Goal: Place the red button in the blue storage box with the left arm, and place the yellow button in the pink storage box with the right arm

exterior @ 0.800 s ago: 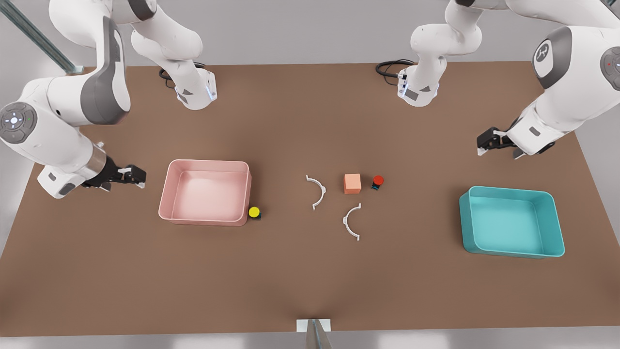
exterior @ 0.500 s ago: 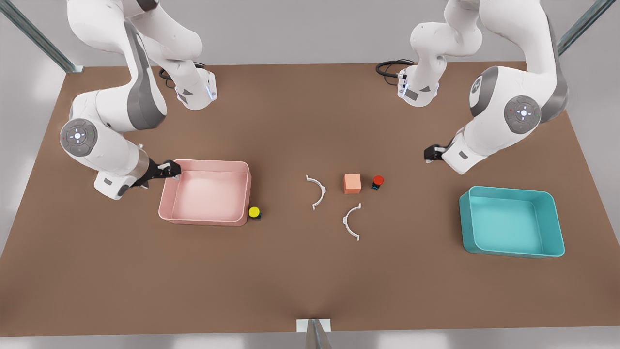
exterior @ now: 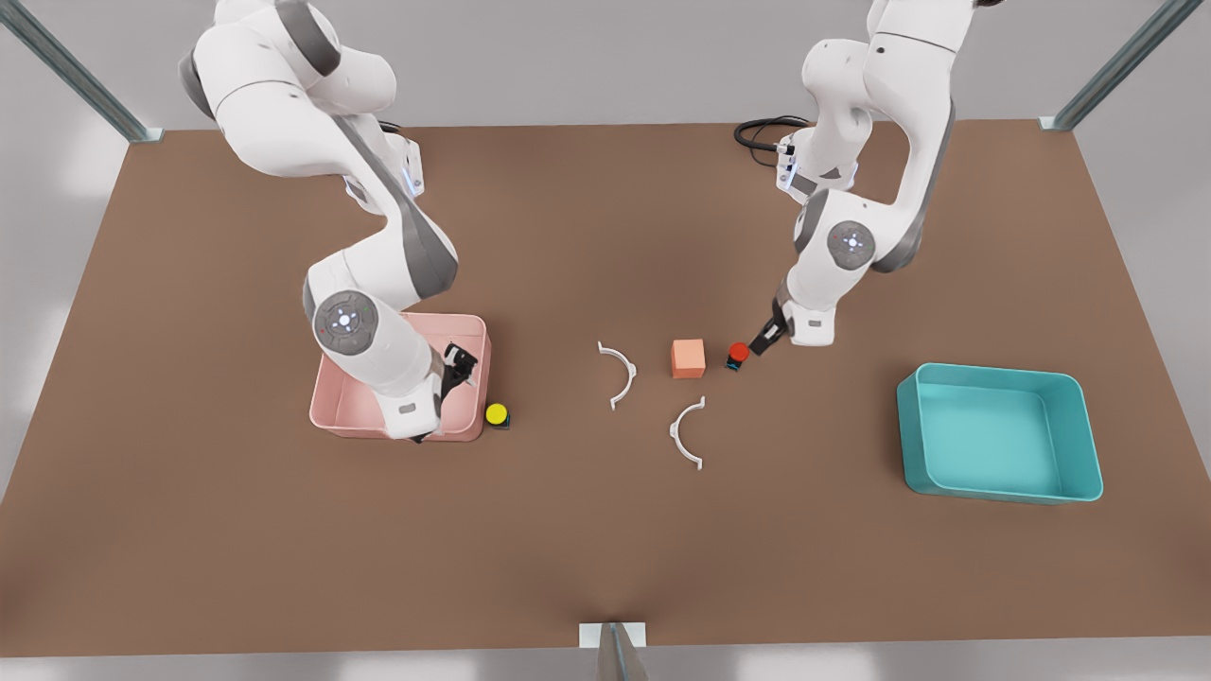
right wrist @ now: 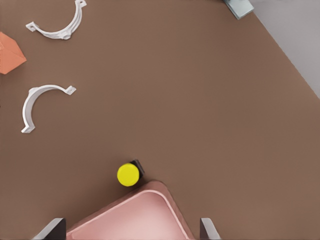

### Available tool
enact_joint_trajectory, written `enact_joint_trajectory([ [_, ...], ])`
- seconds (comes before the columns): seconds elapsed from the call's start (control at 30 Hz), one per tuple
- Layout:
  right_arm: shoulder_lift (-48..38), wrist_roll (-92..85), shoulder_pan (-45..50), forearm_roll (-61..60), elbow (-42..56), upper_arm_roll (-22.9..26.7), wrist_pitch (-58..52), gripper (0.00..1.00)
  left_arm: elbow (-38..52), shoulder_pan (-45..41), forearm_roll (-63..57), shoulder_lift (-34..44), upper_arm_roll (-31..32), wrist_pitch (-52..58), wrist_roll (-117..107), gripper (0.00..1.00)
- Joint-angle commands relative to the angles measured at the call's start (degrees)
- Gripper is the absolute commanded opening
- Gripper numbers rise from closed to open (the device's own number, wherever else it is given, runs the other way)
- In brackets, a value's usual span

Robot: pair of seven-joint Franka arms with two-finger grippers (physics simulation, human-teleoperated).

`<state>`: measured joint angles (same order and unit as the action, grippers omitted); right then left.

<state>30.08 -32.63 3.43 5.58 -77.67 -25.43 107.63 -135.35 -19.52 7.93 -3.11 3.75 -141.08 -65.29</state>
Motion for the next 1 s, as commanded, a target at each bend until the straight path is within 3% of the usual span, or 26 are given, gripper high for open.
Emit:
enact_joint_trajectory([
  [0.0, 4.19, -35.22, 0.61, 0.57, 3.22, -1.46, -1.28, 1.00, -0.53, 0.27, 0.06, -1.02, 0.03, -9.57, -53.01, 1.00],
  [0.13, 9.99, -39.44, 3.69, 0.48, 6.21, -1.46, -1.28, 1.00, -0.44, -1.22, 0.76, -5.15, 0.11, -10.97, -53.63, 1.00],
  [0.23, 9.73, -50.24, 2.10, 0.13, 3.58, -3.05, -2.08, 1.00, -0.35, -2.01, 0.86, -8.31, 0.11, -13.52, -53.89, 1.00],
  [0.4, 12.19, -52.18, 2.80, 1.89, 1.82, -1.90, -2.07, 1.00, -0.35, -4.30, 0.86, -11.66, 0.11, -13.61, -53.80, 1.00],
  [0.67, 14.74, -42.52, 4.65, 5.93, 1.56, -0.32, -1.90, 1.00, 0.44, -4.04, -2.40, -16.14, 0.03, -14.84, -51.08, 1.00],
  [0.8, 11.31, -31.62, 3.07, 6.81, -5.47, -0.32, 3.55, 1.00, 0.44, -4.39, -2.31, -17.72, 0.11, -15.28, -50.99, 1.00],
  [0.87, 10.17, -31.00, 2.54, 6.81, -9.34, 1.00, 8.91, 1.00, 0.44, -4.56, -2.40, -17.72, 0.11, -15.19, -50.99, 0.94],
  [0.9, 10.26, -31.00, 2.54, 6.81, -9.87, 1.35, 11.46, 1.00, 0.44, -4.65, -2.31, -17.64, 0.11, -15.19, -50.99, 0.81],
  [0.97, 10.70, -29.77, 2.80, 6.81, -9.87, 1.96, 13.04, 1.00, 0.44, -4.74, -2.40, -17.63, 0.11, -15.19, -50.99, 0.77],
])
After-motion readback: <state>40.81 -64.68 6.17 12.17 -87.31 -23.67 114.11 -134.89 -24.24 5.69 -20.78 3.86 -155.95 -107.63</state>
